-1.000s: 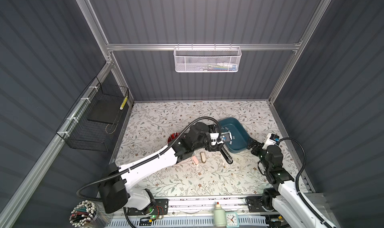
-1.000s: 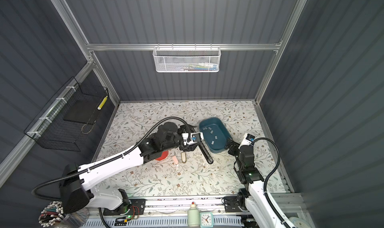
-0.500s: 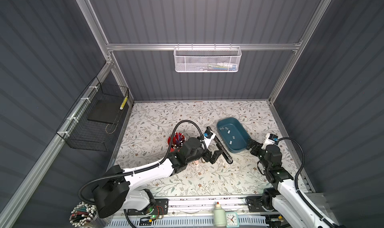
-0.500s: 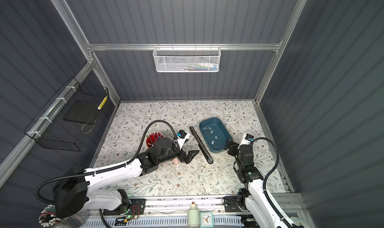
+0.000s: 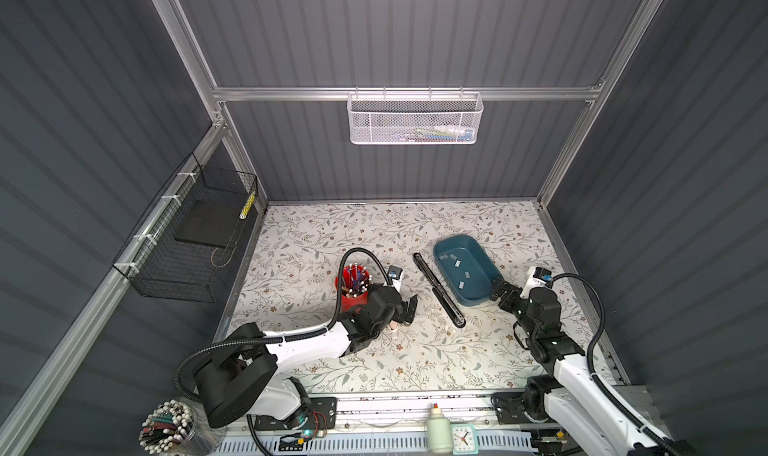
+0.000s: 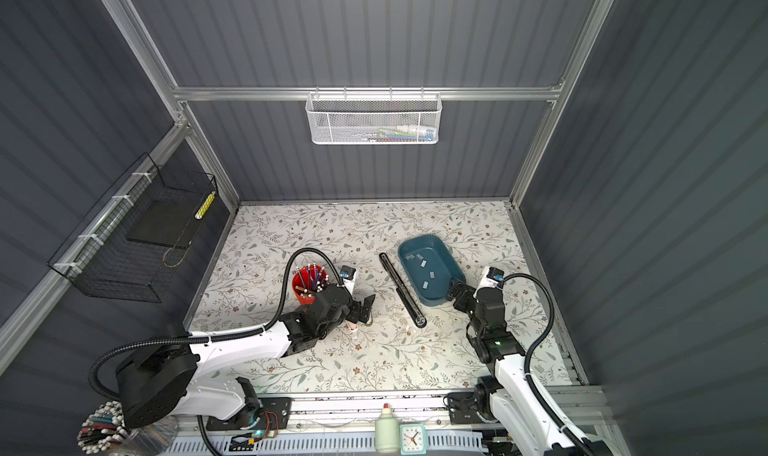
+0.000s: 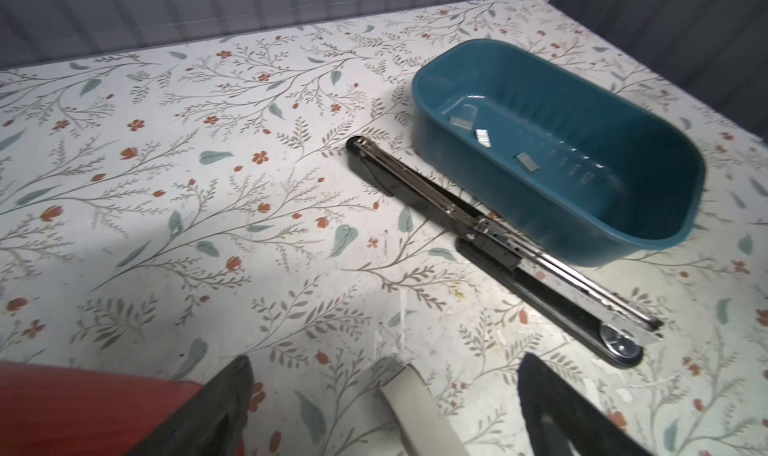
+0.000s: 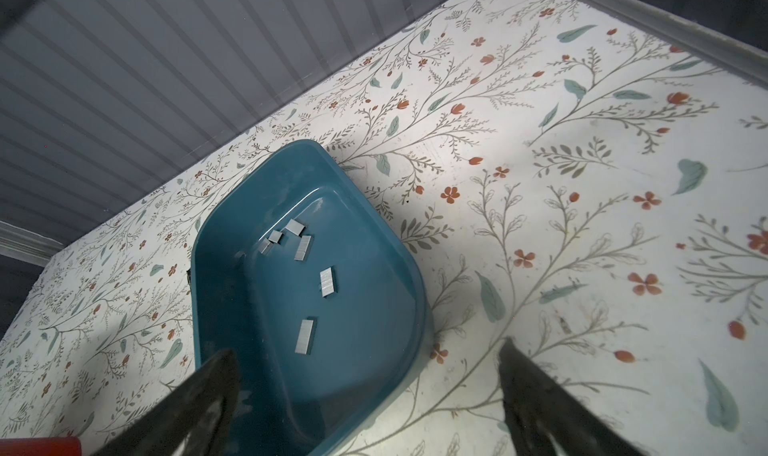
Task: Load the staples into the stapler
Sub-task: 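Release the stapler and lift the left gripper back toward the pen cup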
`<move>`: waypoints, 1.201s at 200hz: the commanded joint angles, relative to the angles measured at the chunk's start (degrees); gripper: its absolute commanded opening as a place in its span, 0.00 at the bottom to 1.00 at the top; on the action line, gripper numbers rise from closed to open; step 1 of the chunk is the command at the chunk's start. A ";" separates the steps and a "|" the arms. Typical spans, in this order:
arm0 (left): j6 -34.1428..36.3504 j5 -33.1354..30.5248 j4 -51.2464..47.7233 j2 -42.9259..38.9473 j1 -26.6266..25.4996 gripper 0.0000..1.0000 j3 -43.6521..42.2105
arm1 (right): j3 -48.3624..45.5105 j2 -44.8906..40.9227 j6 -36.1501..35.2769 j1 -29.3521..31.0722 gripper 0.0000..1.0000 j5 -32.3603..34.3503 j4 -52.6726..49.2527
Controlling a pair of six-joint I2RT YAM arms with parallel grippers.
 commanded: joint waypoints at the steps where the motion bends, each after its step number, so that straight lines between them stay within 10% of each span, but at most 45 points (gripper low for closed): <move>1: 2.28 -7.92 -2.57 1.30 0.01 1.00 1.08 | 1.34 -0.41 -0.54 -0.12 0.98 -0.72 -0.09; 131: 3.90 -8.22 -5.13 -0.81 11.14 1.00 -1.78 | 2.16 1.44 -0.36 -0.10 0.98 -0.53 0.10; 202: 12.15 4.29 -8.01 -8.41 10.77 1.00 3.31 | 1.73 0.80 -0.39 -0.12 0.99 -0.62 0.44; 240: 25.71 6.46 -6.59 -8.54 1.84 0.96 7.83 | 1.27 0.14 -0.60 -0.07 0.99 -1.16 1.05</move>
